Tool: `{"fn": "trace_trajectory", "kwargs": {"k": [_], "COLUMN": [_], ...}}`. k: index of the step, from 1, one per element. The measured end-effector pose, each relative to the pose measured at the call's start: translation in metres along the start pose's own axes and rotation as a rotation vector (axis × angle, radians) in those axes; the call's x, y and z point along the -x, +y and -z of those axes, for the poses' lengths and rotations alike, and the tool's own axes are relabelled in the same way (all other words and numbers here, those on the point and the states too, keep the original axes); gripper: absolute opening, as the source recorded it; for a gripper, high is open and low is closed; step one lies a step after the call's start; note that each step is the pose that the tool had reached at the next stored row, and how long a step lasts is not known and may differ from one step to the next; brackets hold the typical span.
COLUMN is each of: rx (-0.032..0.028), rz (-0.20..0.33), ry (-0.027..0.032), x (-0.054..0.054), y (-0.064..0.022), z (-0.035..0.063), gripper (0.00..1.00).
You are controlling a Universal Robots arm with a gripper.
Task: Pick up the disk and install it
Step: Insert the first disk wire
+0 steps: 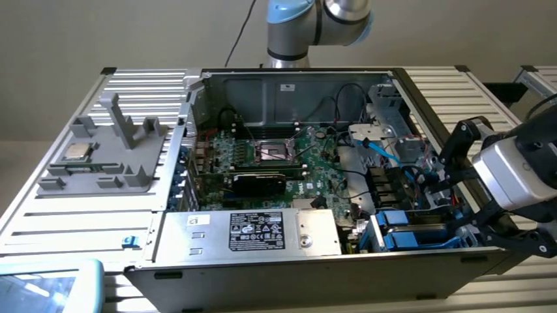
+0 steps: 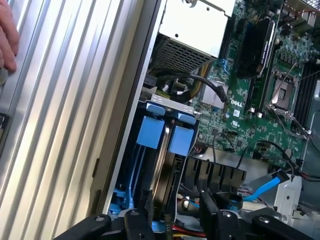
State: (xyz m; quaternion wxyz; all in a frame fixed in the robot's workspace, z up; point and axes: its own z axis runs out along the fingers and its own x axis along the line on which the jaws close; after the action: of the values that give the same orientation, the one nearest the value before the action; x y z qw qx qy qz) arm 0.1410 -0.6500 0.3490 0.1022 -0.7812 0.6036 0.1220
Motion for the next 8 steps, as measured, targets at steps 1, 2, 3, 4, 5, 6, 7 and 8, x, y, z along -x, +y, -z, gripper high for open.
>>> {"fn": "trace_trajectory", "kwargs": {"k": [1, 2, 3, 4, 5, 6, 7, 8], "rx": [-0.0002, -0.0005, -0.0005, -0.0007, -0.0018, -0.0031, -0.0043, -0.0057], "rz": [0.000, 0.001, 0.001, 0.001, 0.001, 0.002, 0.002, 0.003], "ry": [-0.0014, -0.0031, -0.0039, -0.0048, -0.0095, -0.0148, -0.0200, -0.0267], "x": [-0.0007, -0.0011, -0.0012, -0.0013, -0.0018, -0.0022, -0.0026, -0.0035], "y": [0.0001, 0.0001, 0.0001, 0.0001, 0.0002, 0.0001, -0.0002, -0.0007], "z": [-0.0017, -0.0029, -0.0029, -0.0029, -0.0032, -0.0041, -0.0047, -0.0050], "gripper": [0.50, 0.50, 0.50, 0.50, 0.50, 0.50, 0.50, 0.50]}}
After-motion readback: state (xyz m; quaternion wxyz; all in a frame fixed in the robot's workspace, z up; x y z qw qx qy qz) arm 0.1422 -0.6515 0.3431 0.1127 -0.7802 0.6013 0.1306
